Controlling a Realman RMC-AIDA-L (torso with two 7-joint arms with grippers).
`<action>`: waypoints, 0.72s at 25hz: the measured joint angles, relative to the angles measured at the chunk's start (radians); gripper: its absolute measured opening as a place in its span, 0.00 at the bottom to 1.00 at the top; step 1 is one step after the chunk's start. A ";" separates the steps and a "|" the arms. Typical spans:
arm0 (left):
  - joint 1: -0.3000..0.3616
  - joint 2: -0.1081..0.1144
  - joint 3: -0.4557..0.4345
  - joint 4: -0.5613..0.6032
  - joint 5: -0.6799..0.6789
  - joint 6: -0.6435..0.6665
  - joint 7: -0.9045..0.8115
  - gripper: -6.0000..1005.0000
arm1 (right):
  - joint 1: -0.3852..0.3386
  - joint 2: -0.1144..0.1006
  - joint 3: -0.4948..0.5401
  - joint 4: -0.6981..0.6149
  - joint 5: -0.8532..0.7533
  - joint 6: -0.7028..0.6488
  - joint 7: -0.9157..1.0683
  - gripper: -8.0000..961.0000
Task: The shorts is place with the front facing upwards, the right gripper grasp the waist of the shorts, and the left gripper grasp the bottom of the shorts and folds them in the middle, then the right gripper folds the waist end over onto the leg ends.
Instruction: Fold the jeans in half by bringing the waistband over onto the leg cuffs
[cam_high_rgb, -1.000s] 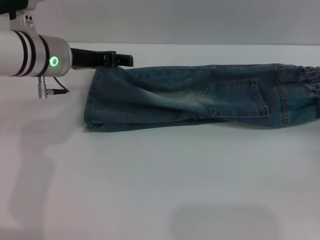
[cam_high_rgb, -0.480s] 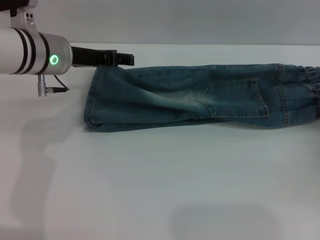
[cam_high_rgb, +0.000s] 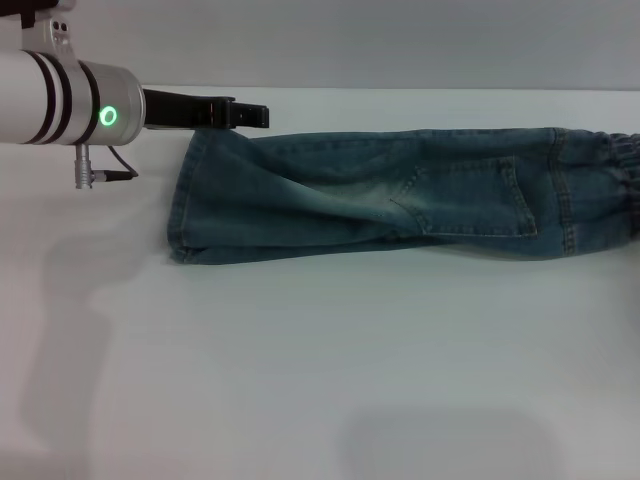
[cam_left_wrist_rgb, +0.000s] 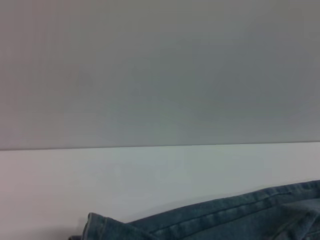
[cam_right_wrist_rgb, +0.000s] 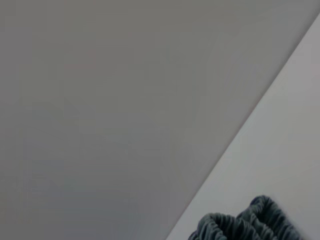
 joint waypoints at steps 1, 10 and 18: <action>-0.001 0.000 0.000 0.000 0.000 0.000 0.001 0.84 | 0.004 0.000 -0.009 0.000 0.000 -0.011 0.004 0.78; -0.003 0.000 -0.002 -0.001 0.000 0.000 0.012 0.83 | 0.043 -0.014 -0.089 0.021 0.000 -0.075 0.033 0.78; -0.006 0.000 -0.002 -0.001 -0.001 0.003 0.013 0.83 | 0.034 -0.018 -0.121 0.000 -0.001 -0.074 0.066 0.70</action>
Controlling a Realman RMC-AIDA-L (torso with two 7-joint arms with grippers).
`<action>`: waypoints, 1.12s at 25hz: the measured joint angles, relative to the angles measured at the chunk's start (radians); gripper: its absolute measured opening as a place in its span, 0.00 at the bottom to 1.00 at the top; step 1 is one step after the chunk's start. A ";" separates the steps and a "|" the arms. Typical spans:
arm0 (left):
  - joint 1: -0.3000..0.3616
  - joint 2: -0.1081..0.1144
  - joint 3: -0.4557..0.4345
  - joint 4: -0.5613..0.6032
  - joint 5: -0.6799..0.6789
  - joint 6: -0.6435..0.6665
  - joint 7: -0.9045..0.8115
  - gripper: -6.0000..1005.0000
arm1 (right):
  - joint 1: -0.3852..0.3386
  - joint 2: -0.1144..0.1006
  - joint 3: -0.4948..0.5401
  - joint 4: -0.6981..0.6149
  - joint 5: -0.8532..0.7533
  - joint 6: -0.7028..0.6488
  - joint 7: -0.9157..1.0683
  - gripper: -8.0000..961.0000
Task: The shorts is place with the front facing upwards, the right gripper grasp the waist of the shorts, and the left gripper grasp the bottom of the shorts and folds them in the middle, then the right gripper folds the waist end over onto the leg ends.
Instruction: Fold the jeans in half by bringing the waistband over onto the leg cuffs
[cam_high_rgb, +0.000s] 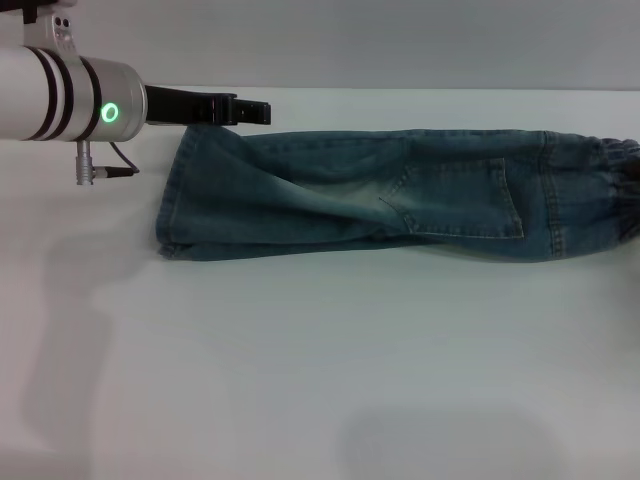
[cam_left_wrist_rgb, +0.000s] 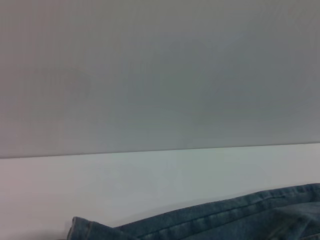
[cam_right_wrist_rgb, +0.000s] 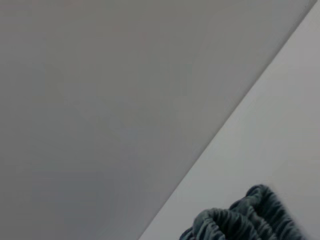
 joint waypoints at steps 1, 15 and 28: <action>0.000 0.000 0.000 0.000 0.000 0.000 0.000 0.83 | -0.002 0.000 0.001 0.000 0.000 -0.004 0.000 0.69; -0.007 -0.003 0.005 -0.007 -0.004 0.027 0.017 0.83 | -0.026 0.014 0.000 -0.064 -0.010 0.016 -0.003 0.19; 0.048 -0.008 0.057 -0.025 -0.125 0.131 0.125 0.83 | 0.006 0.048 -0.023 -0.311 -0.004 0.194 0.135 0.02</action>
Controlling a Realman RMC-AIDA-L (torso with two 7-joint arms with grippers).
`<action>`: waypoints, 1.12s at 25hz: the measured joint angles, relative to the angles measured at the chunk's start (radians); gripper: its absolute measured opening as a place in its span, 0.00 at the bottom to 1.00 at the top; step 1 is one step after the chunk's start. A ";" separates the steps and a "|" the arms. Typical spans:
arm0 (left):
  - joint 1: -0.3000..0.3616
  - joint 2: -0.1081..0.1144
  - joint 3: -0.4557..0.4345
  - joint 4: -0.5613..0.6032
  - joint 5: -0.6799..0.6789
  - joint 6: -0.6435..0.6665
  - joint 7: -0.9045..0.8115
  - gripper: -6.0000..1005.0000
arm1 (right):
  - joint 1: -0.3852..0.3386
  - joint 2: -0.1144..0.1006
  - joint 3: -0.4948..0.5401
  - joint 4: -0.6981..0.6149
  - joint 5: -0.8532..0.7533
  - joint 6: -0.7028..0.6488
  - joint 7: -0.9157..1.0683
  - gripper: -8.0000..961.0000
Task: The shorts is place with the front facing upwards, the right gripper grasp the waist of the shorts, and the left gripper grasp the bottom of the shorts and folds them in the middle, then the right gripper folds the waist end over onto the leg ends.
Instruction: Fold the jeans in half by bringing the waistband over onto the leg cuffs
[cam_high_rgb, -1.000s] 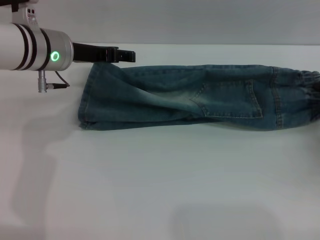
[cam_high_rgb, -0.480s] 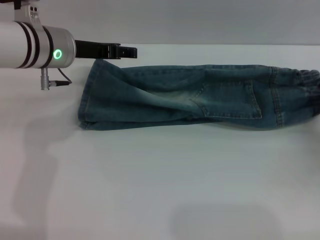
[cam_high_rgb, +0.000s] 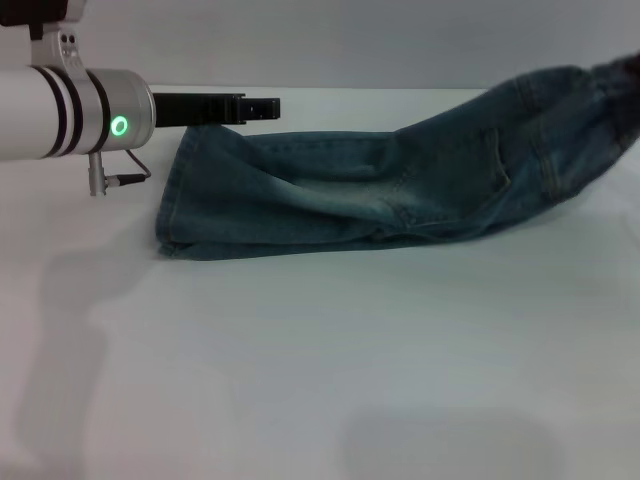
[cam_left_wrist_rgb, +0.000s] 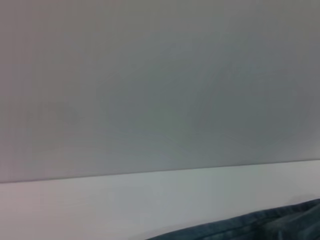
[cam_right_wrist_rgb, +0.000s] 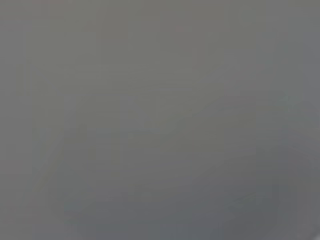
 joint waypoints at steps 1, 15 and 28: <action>0.006 0.000 0.009 0.000 -0.005 0.014 0.005 0.83 | 0.013 0.000 -0.010 -0.014 0.002 0.005 0.011 0.02; 0.068 0.002 0.058 -0.012 -0.029 0.137 0.019 0.83 | 0.227 -0.002 -0.141 -0.049 0.025 -0.034 0.077 0.01; 0.085 0.004 0.051 -0.043 -0.029 0.206 0.023 0.83 | 0.372 -0.003 -0.322 -0.049 0.020 -0.146 0.114 0.02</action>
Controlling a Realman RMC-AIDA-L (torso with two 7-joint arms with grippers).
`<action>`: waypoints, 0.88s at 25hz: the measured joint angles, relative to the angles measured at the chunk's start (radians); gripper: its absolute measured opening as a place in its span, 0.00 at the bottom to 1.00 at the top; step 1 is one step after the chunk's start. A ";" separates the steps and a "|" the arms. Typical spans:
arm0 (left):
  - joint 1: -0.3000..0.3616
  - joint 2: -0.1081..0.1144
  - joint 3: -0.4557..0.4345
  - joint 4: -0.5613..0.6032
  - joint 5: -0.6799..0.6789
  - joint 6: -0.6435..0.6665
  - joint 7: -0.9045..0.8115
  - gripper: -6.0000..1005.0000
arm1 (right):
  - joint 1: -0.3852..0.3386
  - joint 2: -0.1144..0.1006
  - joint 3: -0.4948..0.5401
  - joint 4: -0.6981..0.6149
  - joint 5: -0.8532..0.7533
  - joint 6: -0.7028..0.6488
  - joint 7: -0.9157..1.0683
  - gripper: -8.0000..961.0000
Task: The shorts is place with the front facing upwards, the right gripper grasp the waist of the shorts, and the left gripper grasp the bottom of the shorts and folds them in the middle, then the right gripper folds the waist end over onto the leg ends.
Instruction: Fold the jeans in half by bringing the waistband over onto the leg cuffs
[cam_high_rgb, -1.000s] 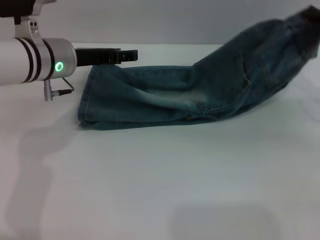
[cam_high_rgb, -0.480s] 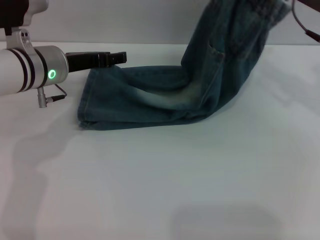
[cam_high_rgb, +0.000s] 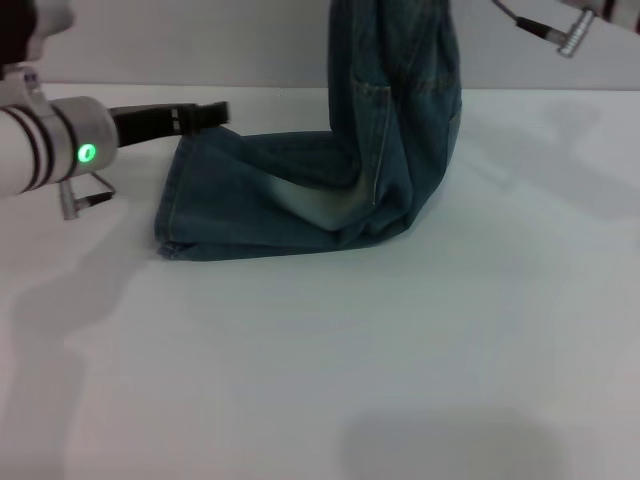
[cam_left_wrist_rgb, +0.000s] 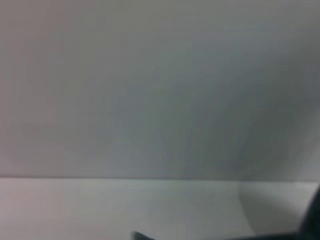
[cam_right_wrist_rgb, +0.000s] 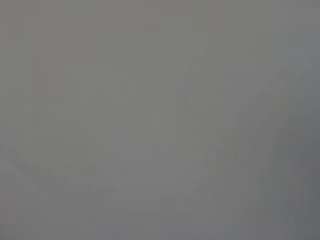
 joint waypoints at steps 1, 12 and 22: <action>0.011 0.001 -0.003 0.000 0.000 0.022 0.000 0.83 | 0.010 0.000 -0.014 0.004 0.000 -0.009 0.002 0.02; 0.147 0.003 -0.084 0.022 -0.039 0.286 -0.013 0.83 | 0.073 0.005 -0.113 0.090 0.006 -0.060 0.015 0.01; 0.149 0.001 -0.079 0.012 -0.040 0.298 -0.010 0.83 | 0.198 0.016 -0.216 0.227 0.009 -0.093 0.017 0.01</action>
